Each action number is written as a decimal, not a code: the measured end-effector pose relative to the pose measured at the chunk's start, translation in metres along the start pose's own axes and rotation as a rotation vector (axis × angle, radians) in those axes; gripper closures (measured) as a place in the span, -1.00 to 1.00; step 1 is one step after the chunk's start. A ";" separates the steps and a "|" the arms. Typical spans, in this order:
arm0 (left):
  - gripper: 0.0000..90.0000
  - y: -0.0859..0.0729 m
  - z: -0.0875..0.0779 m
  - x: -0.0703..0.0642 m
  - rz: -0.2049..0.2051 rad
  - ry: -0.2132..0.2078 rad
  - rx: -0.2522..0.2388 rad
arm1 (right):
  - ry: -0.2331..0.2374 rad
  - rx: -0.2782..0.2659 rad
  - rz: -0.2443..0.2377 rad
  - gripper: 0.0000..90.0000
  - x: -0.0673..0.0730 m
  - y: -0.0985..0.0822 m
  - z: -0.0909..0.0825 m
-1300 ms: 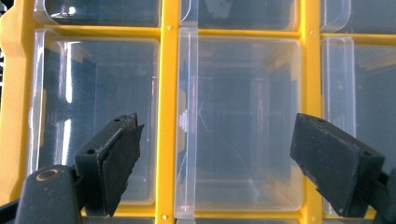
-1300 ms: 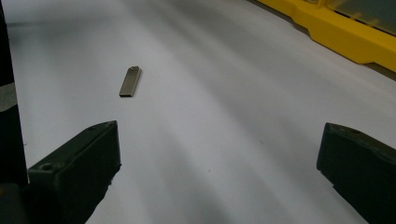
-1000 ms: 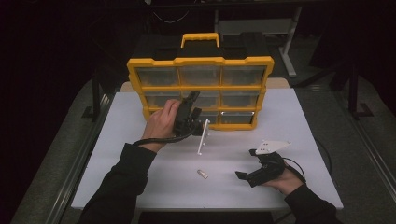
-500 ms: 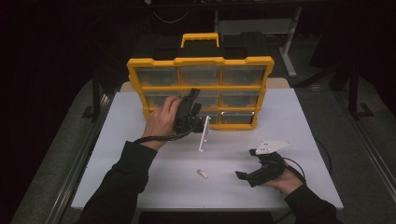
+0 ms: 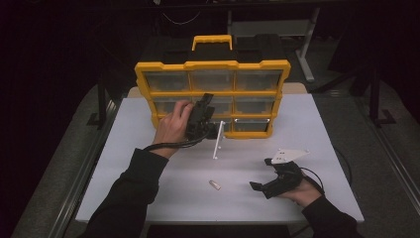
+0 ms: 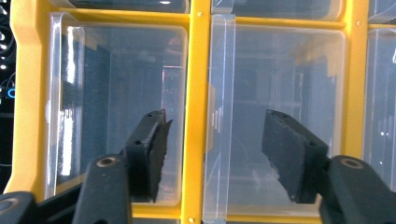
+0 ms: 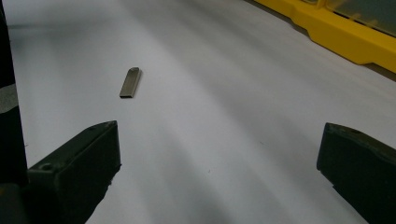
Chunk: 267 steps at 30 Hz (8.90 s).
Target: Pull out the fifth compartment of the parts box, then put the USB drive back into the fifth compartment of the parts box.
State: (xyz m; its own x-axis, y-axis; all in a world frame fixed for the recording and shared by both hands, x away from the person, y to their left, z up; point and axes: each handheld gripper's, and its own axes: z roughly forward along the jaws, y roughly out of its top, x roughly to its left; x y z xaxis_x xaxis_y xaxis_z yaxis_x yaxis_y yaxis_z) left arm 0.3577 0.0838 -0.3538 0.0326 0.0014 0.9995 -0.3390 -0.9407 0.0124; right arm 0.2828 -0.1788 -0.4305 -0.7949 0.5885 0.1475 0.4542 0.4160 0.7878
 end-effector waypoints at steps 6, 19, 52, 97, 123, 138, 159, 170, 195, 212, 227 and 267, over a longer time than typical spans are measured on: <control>0.09 0.000 0.001 0.000 0.005 -0.007 0.009 | -0.001 0.000 0.000 -1.00 0.000 0.000 0.000; 0.37 0.002 0.003 0.000 -0.006 -0.028 0.032 | 0.000 -0.001 -0.001 -1.00 0.000 0.000 0.000; 0.73 0.005 0.007 0.001 -0.019 -0.024 0.082 | 0.001 -0.003 0.000 -1.00 0.000 0.000 -0.001; 0.77 0.011 -0.017 -0.003 0.022 -0.002 0.076 | -0.002 -0.003 -0.002 -1.00 0.001 0.000 0.000; 0.76 0.018 -0.037 -0.007 0.004 0.015 0.067 | -0.004 -0.001 -0.005 -1.00 0.000 0.000 0.000; 0.76 0.020 -0.045 -0.006 -0.006 0.011 0.062 | -0.005 -0.001 -0.006 -1.00 0.001 0.000 0.000; 0.76 0.022 -0.058 -0.006 0.007 0.001 0.062 | -0.009 -0.004 -0.005 -1.00 0.001 0.000 -0.001; 0.76 0.024 -0.066 -0.006 0.014 -0.006 0.058 | -0.010 -0.005 -0.006 -1.00 0.001 0.000 -0.001; 0.75 0.027 -0.078 -0.007 0.020 -0.019 0.045 | -0.011 -0.008 -0.007 -1.00 0.001 0.000 -0.001; 0.40 0.026 -0.081 -0.006 -0.009 -0.006 0.011 | -0.008 -0.009 -0.008 -1.00 0.001 0.000 -0.002; 0.05 0.013 -0.091 -0.008 -0.018 -0.005 -0.018 | -0.007 -0.005 -0.009 -1.00 0.001 0.000 0.000; -0.55 -0.029 -0.106 -0.037 -0.034 -0.012 0.027 | -0.010 0.000 -0.011 -1.00 0.001 0.000 0.000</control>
State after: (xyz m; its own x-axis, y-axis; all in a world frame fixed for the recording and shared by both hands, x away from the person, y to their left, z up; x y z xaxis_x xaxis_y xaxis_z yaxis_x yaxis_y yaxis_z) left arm 0.2672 0.1473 -0.3876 0.0552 0.0293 0.9980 -0.3121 -0.9490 0.0451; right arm 0.2824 -0.1782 -0.4309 -0.7955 0.5912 0.1327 0.4454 0.4221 0.7896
